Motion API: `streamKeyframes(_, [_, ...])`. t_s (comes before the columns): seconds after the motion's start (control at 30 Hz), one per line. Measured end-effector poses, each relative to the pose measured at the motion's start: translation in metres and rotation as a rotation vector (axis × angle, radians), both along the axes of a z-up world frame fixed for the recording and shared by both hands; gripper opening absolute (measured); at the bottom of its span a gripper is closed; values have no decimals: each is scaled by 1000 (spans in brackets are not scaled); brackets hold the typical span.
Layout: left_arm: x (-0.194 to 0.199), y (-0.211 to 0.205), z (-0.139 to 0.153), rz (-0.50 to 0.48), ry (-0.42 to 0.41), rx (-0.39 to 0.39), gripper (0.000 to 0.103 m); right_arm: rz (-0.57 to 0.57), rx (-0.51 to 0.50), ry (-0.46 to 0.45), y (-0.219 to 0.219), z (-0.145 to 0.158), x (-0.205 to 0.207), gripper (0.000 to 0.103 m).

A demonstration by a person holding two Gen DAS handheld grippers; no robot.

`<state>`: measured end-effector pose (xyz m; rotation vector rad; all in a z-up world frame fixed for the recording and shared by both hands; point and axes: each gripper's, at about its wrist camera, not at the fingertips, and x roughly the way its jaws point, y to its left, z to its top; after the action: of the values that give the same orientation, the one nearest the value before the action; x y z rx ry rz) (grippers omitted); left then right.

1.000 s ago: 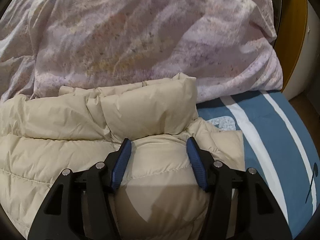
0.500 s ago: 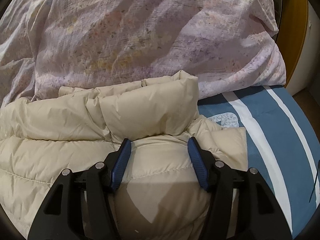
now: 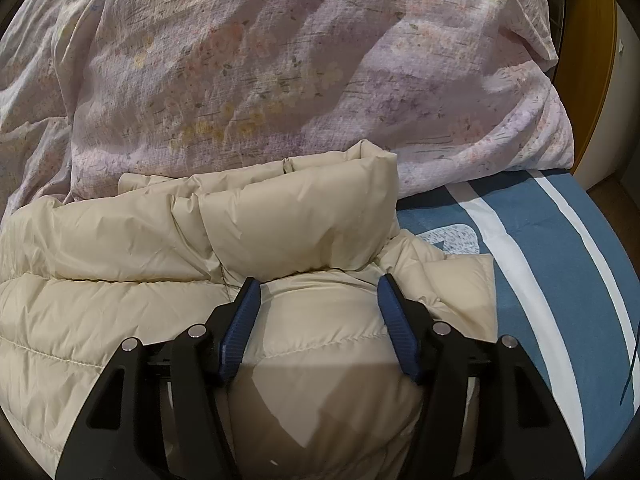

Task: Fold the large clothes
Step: 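Lay the hem onto the collar and open both grippers, then withdraw both tools from the folded jacket, then grasp the edge of the folded beige jacket with both grippers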

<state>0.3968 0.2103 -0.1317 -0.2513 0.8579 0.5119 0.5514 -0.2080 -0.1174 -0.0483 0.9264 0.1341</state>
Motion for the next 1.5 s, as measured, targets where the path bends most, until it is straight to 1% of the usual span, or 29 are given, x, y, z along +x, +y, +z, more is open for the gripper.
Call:
streamKeyframes(0.23, [-2,1,-3,5,2,-20,99,-3,0,6,2,0,1,65])
streamKeyframes(0.43, [-5,-3,-2,8,-8,-32,99,-6,-23,10,7,-3,2,67])
streamKeyframes(0.53, [-12,-6,4,25,16,-33,99,20,-4,27,6,0,2,68])
streamKeyframes(0.57, [-20,-8,9,27,20,-46,98,25,0,38,4,3,0,68])
streamKeyframes(0.6, [-31,-9,16,20,5,-66,98,29,15,44,-1,11,-8,68])
streamKeyframes(0.63, [-40,-10,22,17,-10,-72,98,33,49,38,-8,22,-19,69])
streamKeyframes(0.67, [-52,-10,29,19,-21,-64,98,30,67,30,-14,30,-27,73])
streamKeyframes(0.7, [-61,-10,34,23,-25,-51,98,16,83,17,-25,40,-39,80])
streamKeyframes(0.77, [-86,-7,44,32,-35,-31,98,-14,109,6,-43,52,-56,84])
streamKeyframes(0.83, [-109,-2,49,40,-39,-65,98,-35,146,30,-61,55,-69,85])
streamKeyframes(0.9, [-124,8,45,45,-39,-126,98,-57,207,92,-83,50,-81,85])
streamKeyframes(0.97, [-137,15,37,46,-41,-213,98,-82,262,141,-97,40,-88,85])
streamKeyframes(1.03, [-145,18,28,52,-33,-277,97,-115,325,197,-112,29,-98,85])
streamKeyframes(1.13, [-151,18,16,69,-20,-348,91,-125,387,245,-122,17,-107,85])
streamKeyframes(1.23, [-158,18,8,76,-30,-414,86,-108,412,257,-122,14,-117,84])
streamKeyframes(1.33, [-163,13,3,80,-43,-469,81,-87,431,266,-118,12,-118,77])
streamKeyframes(1.4, [-164,10,3,85,-55,-470,78,-76,448,277,-115,10,-119,69])
streamKeyframes(1.43, [-164,7,3,81,-61,-482,76,-73,457,283,-114,8,-120,69])
streamKeyframes(1.5, [-166,4,3,81,-71,-499,72,-66,452,269,-113,7,-125,65])
